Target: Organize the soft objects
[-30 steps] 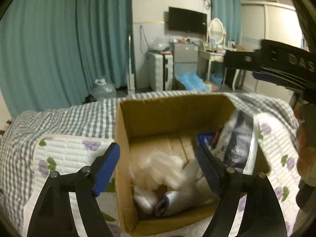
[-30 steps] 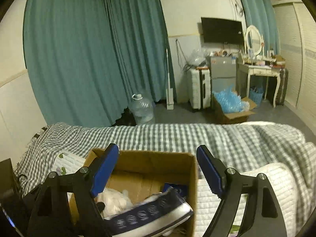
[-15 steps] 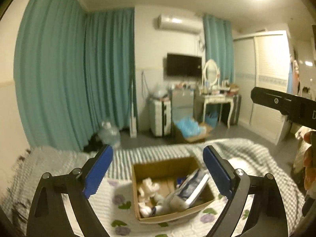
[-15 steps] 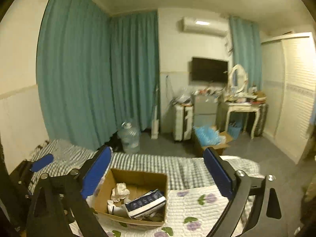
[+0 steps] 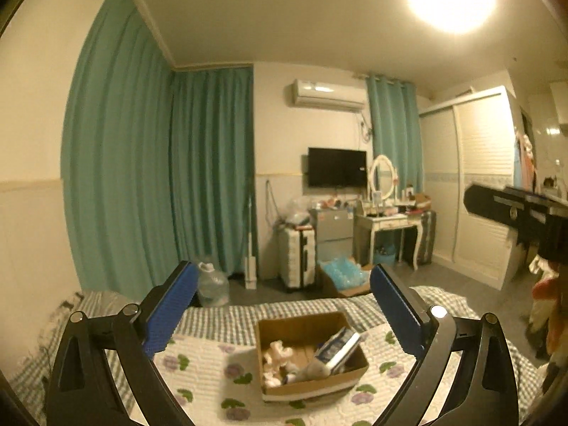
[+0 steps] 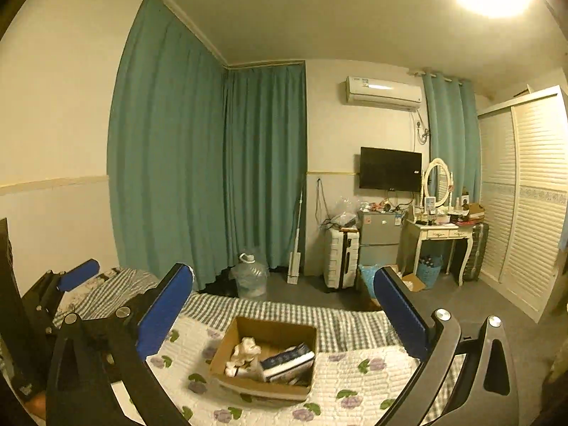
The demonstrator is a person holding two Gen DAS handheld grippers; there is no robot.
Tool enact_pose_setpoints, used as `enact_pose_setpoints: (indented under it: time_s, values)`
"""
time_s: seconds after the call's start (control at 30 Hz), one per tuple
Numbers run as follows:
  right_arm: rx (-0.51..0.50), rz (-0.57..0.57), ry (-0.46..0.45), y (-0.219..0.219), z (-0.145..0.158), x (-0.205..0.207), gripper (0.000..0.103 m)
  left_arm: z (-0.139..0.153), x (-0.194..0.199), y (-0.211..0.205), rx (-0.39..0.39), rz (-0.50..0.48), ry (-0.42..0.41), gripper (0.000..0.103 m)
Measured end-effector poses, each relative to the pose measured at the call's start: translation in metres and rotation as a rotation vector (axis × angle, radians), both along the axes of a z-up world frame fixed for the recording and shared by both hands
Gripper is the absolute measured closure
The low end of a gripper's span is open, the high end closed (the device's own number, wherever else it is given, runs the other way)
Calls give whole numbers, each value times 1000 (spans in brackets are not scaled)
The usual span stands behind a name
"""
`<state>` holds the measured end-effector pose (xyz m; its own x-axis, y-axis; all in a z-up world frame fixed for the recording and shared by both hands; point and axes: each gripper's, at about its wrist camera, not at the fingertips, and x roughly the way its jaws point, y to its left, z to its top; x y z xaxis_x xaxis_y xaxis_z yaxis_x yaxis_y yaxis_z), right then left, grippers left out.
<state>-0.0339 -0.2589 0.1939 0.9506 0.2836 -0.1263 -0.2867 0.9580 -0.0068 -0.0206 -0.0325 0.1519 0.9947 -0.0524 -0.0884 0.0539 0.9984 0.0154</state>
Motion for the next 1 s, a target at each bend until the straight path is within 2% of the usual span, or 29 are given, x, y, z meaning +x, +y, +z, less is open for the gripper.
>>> enact_pose_setpoints:
  time_s: [0.13,0.27,0.4,0.53,0.67,1.0]
  values:
    - [7,7,11,3,-41,5,0,-30,-3,8,-41,37,4,4]
    - [0,-26,11,4,-99,25,0,-66,10,13,-68,82,27,4]
    - [12,-25,96,2,-153,57,0,-106,24,13,-64,106,68,4]
    - [-44,-53,166,5,-196,80,0,-145,43,12,-68,113,144,4]
    - [-24,-47,204,2,-209,90,0,-165,51,10,-52,124,189,4]
    - [-61,-44,202,13,-208,86,0,-169,50,2,-24,99,206,4]
